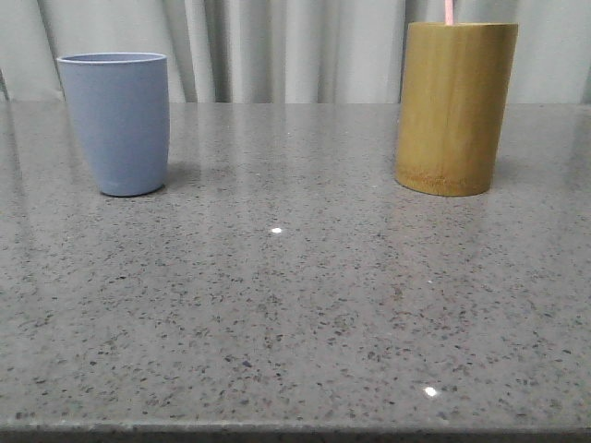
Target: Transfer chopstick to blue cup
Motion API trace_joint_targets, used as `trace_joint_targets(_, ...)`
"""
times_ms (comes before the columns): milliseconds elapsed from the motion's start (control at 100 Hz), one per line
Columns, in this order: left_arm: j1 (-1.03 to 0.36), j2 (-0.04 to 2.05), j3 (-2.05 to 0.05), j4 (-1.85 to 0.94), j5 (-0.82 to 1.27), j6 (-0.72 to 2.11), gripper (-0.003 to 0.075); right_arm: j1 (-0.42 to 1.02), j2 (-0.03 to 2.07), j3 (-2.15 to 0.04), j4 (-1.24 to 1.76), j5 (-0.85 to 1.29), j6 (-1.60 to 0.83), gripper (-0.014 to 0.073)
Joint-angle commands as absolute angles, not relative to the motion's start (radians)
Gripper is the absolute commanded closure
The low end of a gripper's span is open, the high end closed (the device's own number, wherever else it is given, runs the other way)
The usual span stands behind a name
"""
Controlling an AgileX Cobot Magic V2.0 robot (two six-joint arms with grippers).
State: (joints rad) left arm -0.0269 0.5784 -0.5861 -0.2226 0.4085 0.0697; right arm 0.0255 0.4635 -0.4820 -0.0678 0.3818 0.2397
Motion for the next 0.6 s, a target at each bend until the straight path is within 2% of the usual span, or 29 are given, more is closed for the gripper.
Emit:
trace_joint_targets(0,-0.026,0.605,-0.636,-0.239,0.330,0.066,0.0687,0.021,0.506,-0.540,-0.080,0.348,0.244,0.0513)
trace_joint_targets(120,-0.026,0.644,-0.677,-0.239,0.359,0.066,0.0510,0.021,0.539,-0.561,-0.080,0.352,0.243,0.0344)
trace_joint_targets(220,-0.026,0.684,-0.722,-0.239,0.393,0.066,0.0345,0.021,0.563,-0.575,-0.080,0.354,0.243,0.0280)
trace_joint_targets(270,-0.026,0.711,-0.749,-0.239,0.410,0.066,0.0295,0.021,0.575,-0.582,-0.080,0.356,0.243,0.0279)
trace_joint_targets(420,-0.033,0.805,-0.861,-0.241,0.499,0.066,0.0279,0.021,0.587,-0.592,-0.080,0.354,0.243,0.0279)
trace_joint_targets(590,-0.104,0.935,-1.002,-0.243,0.542,0.066,0.0279,0.021,0.587,-0.592,-0.080,0.354,0.243,0.0280)
